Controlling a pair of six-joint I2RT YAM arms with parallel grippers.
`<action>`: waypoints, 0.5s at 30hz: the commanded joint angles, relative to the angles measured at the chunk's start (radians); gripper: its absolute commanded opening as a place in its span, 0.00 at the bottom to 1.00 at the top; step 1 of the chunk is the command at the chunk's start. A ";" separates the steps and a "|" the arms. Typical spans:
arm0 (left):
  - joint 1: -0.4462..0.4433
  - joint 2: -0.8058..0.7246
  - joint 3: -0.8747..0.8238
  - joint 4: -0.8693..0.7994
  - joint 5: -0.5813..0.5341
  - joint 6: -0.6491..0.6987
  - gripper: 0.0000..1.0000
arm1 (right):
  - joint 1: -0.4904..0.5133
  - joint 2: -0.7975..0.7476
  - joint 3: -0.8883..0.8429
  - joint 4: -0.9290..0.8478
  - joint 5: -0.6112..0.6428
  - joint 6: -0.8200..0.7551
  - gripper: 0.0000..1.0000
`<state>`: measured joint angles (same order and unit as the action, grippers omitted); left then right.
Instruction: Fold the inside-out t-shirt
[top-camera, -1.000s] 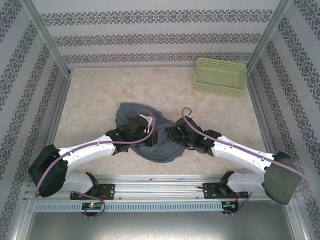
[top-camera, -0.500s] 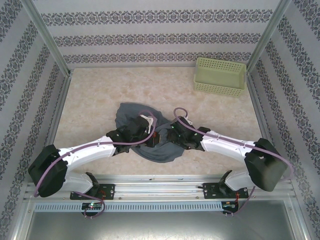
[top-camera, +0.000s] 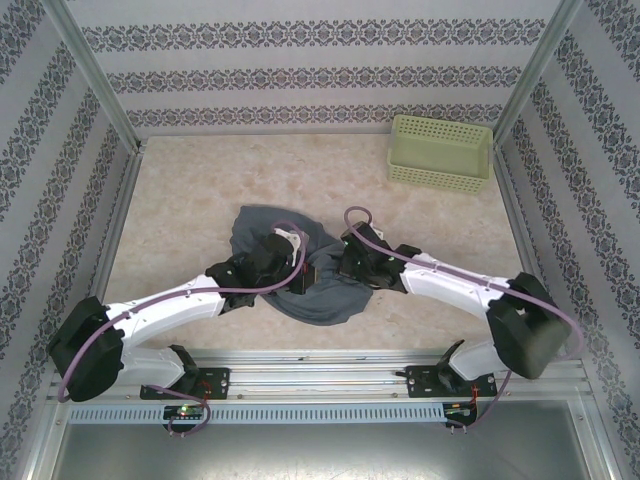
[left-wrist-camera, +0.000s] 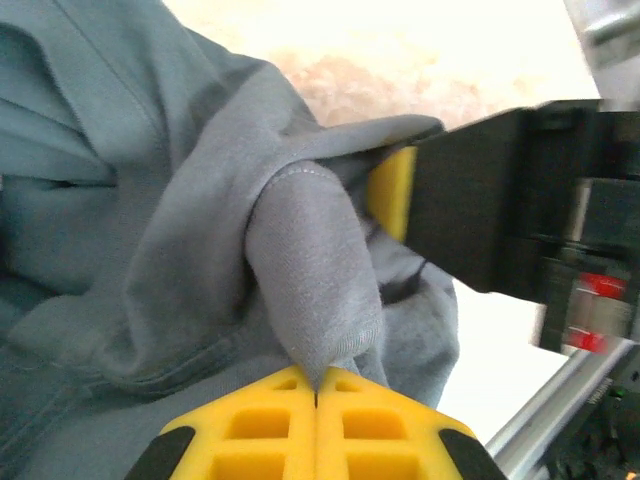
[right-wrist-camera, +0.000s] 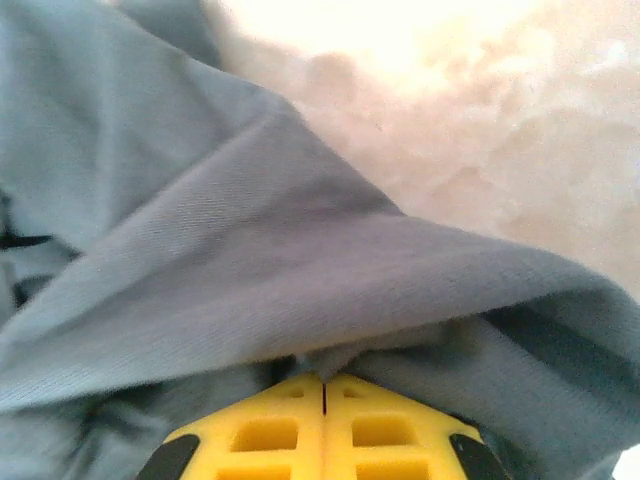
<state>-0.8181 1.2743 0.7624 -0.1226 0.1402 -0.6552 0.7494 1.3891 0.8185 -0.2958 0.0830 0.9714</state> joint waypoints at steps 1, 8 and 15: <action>0.011 -0.017 0.052 -0.102 -0.081 0.023 0.00 | 0.021 -0.127 0.000 0.012 0.017 -0.083 0.00; 0.143 0.015 0.070 -0.097 0.066 -0.051 0.00 | 0.025 -0.349 -0.079 0.109 -0.064 -0.110 0.00; 0.221 0.111 0.113 -0.226 0.053 -0.011 0.00 | 0.007 -0.489 -0.133 0.107 -0.069 -0.147 0.00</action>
<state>-0.6441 1.3582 0.8722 -0.2623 0.1795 -0.6853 0.7635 0.9516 0.7181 -0.2043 0.0177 0.8577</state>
